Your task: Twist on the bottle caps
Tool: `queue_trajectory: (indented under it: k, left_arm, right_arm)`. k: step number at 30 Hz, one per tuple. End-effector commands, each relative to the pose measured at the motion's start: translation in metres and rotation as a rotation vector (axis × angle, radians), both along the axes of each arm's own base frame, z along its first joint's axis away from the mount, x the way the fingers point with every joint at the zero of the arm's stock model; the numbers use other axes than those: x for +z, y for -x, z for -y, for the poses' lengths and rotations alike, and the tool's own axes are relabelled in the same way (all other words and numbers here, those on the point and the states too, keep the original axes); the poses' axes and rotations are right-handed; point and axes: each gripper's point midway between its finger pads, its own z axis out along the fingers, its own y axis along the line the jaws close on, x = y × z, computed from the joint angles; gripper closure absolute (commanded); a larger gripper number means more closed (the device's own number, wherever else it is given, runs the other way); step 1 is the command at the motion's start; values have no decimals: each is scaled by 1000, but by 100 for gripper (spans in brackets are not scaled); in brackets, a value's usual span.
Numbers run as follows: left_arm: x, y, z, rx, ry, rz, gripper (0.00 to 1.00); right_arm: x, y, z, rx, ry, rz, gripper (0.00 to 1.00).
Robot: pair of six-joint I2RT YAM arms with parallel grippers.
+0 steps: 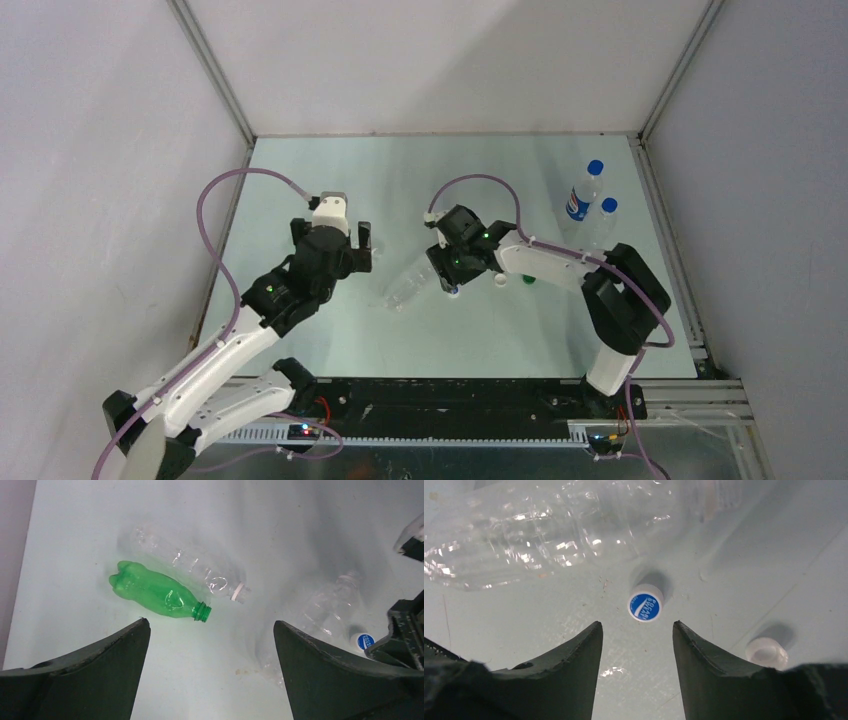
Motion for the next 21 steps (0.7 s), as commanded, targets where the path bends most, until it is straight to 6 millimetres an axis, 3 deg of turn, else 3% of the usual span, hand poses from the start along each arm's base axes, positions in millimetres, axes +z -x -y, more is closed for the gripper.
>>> queue_trajectory:
  k: [1, 11, 18, 21]
  left_arm:
    - [14, -2, -13, 46, -26, 50, 0]
    - [11, -5, -17, 38, -94, 38, 0]
    - [8, -9, -12, 22, -97, 34, 0]
    - [6, -10, -10, 17, -102, 25, 0]
  right_arm:
    - [-1, -11, -12, -10, 34, 10, 45]
    - [-33, -14, -12, -44, 155, -29, 53]
    - [-41, -9, -11, -51, 196, -50, 58]
    - [-43, -8, -8, -52, 207, -57, 66]
